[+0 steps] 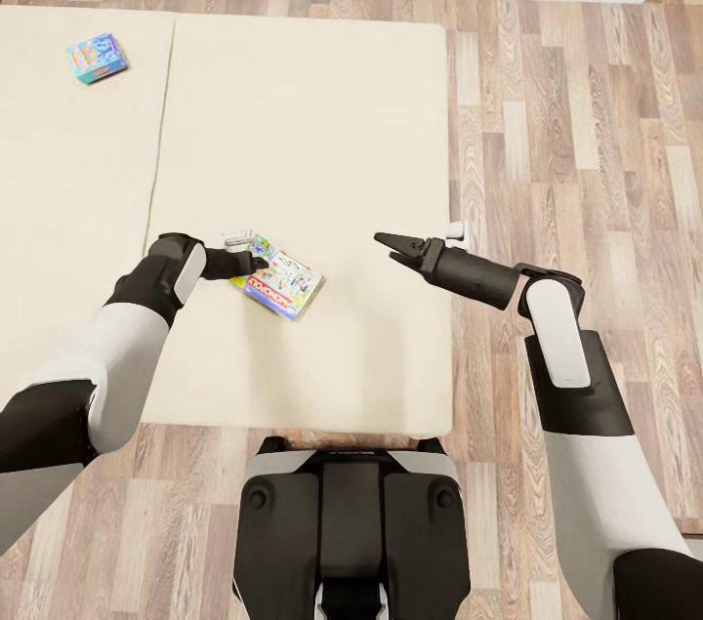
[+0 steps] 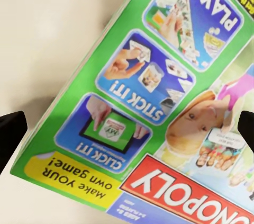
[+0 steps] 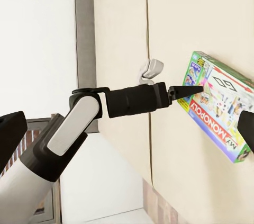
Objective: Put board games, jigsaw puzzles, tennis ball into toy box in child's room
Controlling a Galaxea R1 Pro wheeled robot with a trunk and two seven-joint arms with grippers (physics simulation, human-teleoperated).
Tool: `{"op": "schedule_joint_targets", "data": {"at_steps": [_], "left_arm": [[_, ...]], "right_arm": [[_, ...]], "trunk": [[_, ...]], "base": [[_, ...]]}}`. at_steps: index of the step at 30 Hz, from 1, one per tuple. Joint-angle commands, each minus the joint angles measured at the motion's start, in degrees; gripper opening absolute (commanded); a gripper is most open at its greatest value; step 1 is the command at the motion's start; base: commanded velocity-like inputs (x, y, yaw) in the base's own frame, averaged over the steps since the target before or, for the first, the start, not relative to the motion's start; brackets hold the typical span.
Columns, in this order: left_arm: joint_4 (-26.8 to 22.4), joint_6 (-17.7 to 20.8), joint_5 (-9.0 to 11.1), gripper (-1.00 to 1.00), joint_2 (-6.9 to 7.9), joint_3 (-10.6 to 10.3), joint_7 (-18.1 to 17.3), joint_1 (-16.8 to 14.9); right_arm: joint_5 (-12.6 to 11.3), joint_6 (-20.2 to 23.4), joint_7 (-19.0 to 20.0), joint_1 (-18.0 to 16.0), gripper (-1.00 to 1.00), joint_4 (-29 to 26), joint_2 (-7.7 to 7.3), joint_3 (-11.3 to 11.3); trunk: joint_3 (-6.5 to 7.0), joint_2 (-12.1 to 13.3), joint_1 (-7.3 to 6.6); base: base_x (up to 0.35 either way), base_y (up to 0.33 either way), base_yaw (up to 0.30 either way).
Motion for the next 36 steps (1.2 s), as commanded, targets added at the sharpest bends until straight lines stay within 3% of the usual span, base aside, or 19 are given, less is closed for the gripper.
{"op": "schedule_joint_targets", "data": {"at_steps": [1,36], "left_arm": [[-0.04,0.34,0.24,1.00,-0.02,0.19,-0.04,-0.01],[-0.04,0.35,0.24,1.00,-0.10,0.19,-0.04,0.00]], "right_arm": [[0.55,0.09,0.55,-0.03,1.00,0.00,-0.04,0.01],[0.64,0.09,0.55,-0.03,1.00,0.17,-0.08,-0.03]], "trunk": [[-0.06,-0.09,0.04],[-0.06,-0.09,0.04]], "base": [[0.000,0.000,0.000],[-0.010,-0.120,0.000]]}}
